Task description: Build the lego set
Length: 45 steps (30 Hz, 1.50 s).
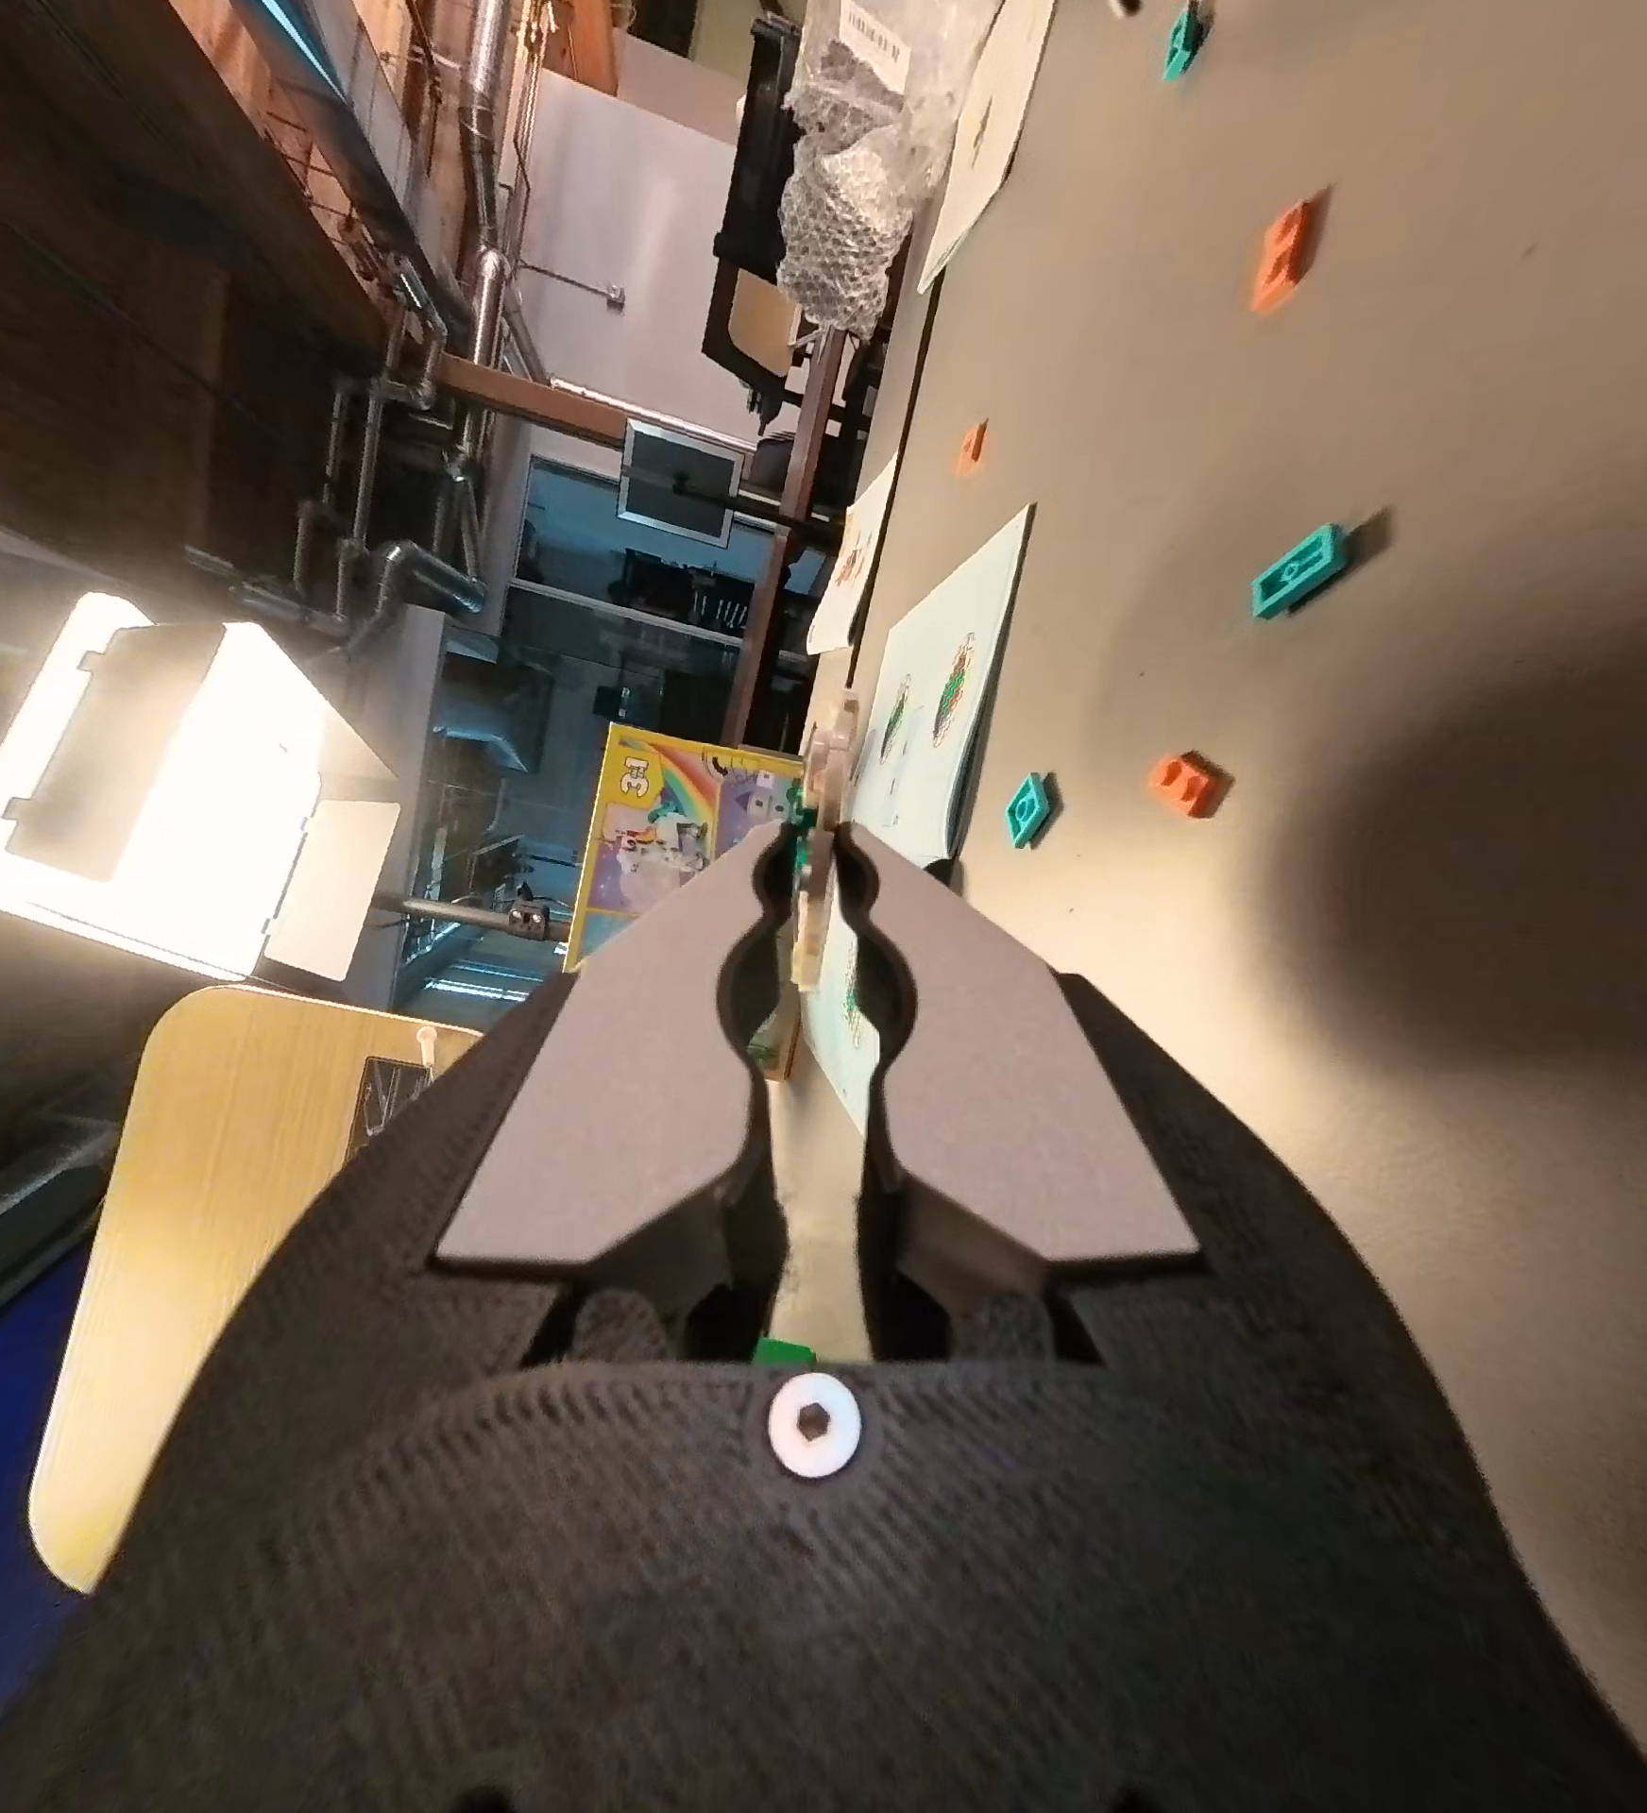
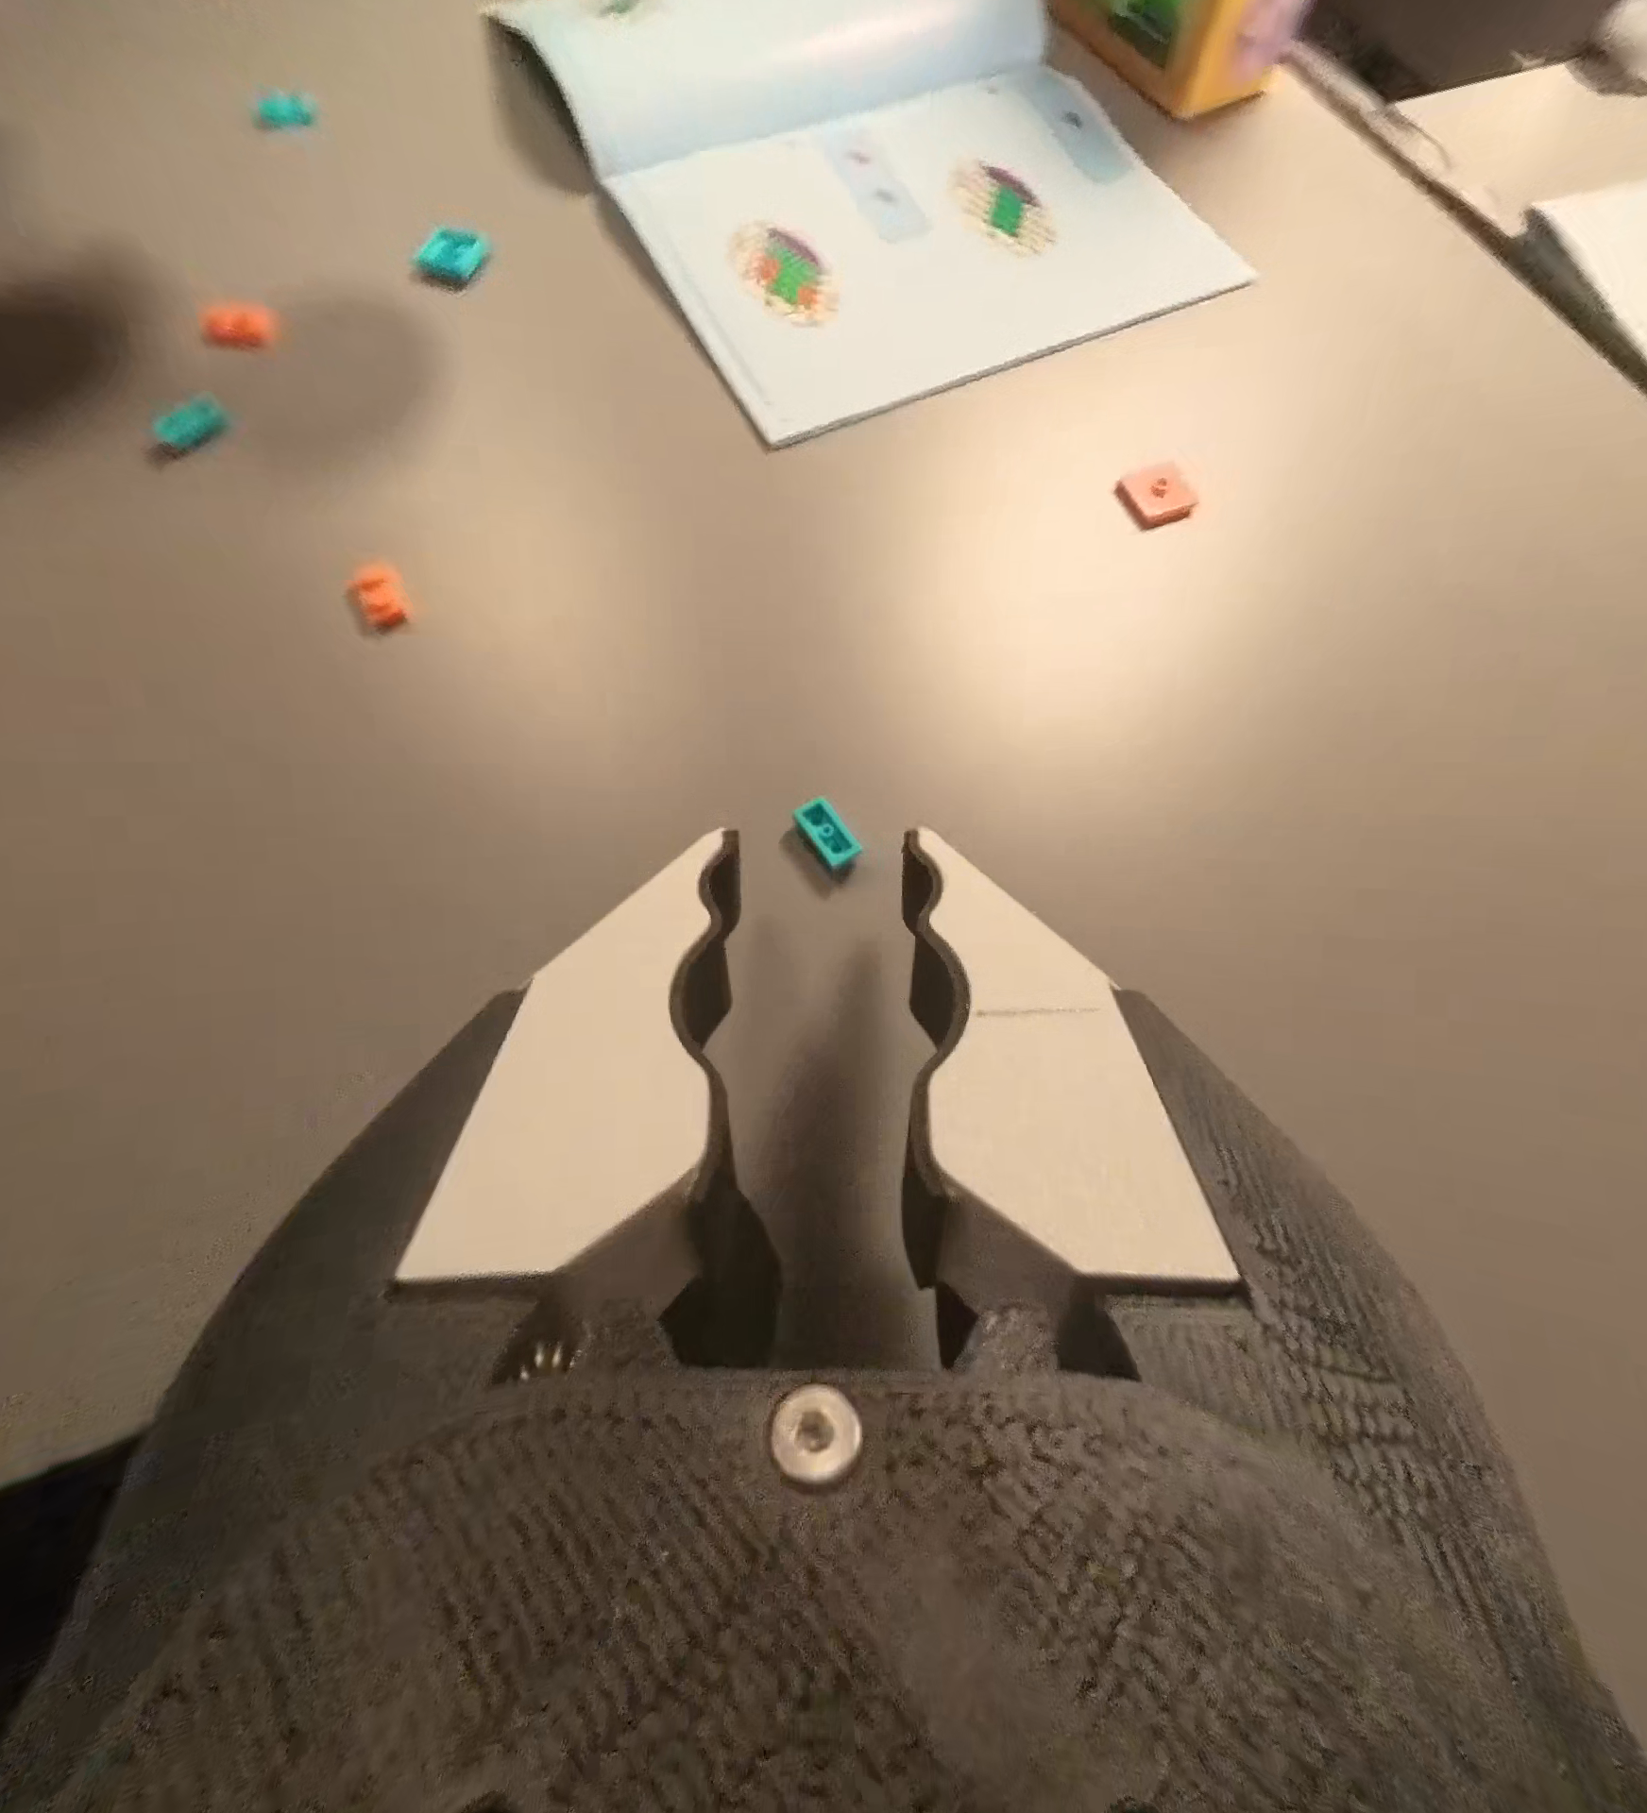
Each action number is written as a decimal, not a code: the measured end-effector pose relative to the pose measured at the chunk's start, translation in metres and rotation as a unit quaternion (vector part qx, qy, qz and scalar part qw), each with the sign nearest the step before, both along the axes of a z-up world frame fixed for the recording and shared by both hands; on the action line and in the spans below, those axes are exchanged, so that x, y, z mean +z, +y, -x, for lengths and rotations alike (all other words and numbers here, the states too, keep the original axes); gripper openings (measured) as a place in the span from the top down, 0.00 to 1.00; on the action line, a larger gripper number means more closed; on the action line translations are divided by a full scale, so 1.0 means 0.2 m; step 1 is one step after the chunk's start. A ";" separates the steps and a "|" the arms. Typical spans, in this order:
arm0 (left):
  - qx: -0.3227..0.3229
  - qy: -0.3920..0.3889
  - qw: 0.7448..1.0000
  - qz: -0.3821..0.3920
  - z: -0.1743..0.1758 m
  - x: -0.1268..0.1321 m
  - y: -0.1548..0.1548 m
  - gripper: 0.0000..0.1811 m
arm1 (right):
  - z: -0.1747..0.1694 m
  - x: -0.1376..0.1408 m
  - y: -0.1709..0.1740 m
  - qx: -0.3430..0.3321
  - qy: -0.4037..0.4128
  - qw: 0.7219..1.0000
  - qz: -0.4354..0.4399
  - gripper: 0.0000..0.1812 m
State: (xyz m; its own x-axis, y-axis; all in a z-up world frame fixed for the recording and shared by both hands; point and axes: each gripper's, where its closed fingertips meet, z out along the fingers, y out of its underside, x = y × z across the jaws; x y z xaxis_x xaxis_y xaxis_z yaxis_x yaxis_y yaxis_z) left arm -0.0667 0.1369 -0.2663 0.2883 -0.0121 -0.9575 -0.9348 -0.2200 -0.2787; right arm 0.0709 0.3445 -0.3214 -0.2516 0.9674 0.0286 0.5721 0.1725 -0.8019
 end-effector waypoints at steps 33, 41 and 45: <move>-0.005 -0.019 1.000 0.024 -0.01 -0.04 0.02 0.96 | 0.03 -0.07 -0.14 0.486 -0.122 0.427 -0.752 0.92; -0.009 -0.026 1.000 0.010 -0.01 -0.01 0.00 0.96 | -0.06 0.03 -0.21 0.364 -0.158 0.694 -0.601 0.84; -0.008 -0.036 0.999 -0.003 -0.01 0.03 -0.01 0.96 | 0.05 0.06 -0.66 0.118 -0.166 0.976 -0.077 0.86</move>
